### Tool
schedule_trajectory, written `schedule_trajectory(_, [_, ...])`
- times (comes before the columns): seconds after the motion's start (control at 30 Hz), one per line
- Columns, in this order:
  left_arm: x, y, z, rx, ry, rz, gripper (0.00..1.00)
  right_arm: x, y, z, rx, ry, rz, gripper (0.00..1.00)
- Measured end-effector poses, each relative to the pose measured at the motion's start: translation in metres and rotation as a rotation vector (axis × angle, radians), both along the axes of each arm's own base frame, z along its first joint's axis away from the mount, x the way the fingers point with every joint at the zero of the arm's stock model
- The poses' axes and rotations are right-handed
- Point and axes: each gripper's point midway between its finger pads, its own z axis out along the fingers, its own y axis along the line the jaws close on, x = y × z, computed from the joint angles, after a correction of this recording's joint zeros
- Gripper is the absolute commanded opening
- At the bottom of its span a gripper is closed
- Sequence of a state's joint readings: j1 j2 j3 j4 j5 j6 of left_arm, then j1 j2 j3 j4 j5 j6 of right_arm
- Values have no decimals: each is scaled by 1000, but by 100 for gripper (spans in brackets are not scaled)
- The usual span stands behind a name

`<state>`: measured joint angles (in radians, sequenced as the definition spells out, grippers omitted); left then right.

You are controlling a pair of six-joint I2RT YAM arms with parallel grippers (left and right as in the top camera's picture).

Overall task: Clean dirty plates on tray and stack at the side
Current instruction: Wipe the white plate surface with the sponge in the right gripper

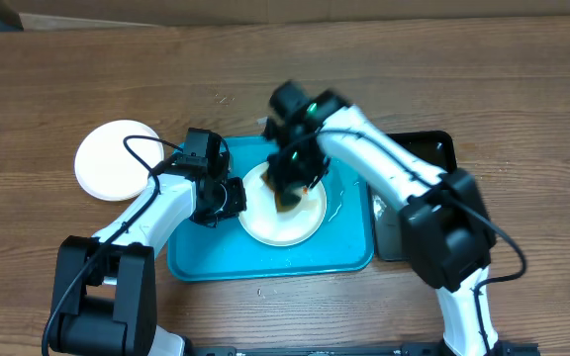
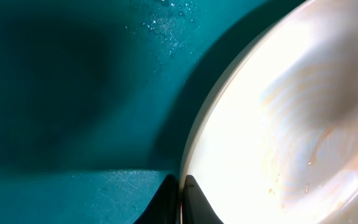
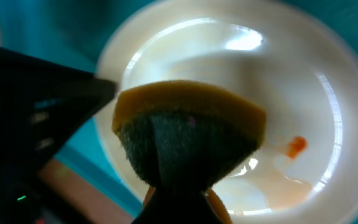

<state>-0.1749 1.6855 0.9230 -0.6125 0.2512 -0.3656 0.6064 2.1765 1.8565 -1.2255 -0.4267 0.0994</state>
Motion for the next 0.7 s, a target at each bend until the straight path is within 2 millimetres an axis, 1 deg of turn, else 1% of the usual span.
schedule_trajectory(0.03, [0,0,0,0,1,0,7,7,-4,13,27,3,-11,4])
schedule_trajectory(0.07, [0,0,0,0,0,0,7,12,-9,21,40,5,-17,4])
schedule_trajectory(0.13, [0,0,0,0,1,0,7,19,-20,30,50,9,-32,4])
schedule_trajectory(0.23, [0,0,0,-1,1,1,7,21,-37,32,30,26,-52,4])
schedule_trajectory(0.33, [0,0,0,-1,0,2,7,26,-44,29,9,6,-51,4])
schedule_trajectory(0.43, [0,0,0,-1,-1,2,8,27,-44,20,-24,-22,-34,4])
schedule_trajectory(0.53, [1,0,0,-1,-3,1,13,26,-44,5,-82,-61,-7,4])
schedule_trajectory(0.6, [1,0,0,-1,-4,2,13,26,-44,-8,-147,-107,10,4])
schedule_trajectory(0.67, [2,0,0,-2,-7,2,11,24,-43,-19,-206,-148,27,4])
schedule_trajectory(0.7, [2,0,0,-2,-8,2,6,22,-43,-25,-238,-170,41,4])
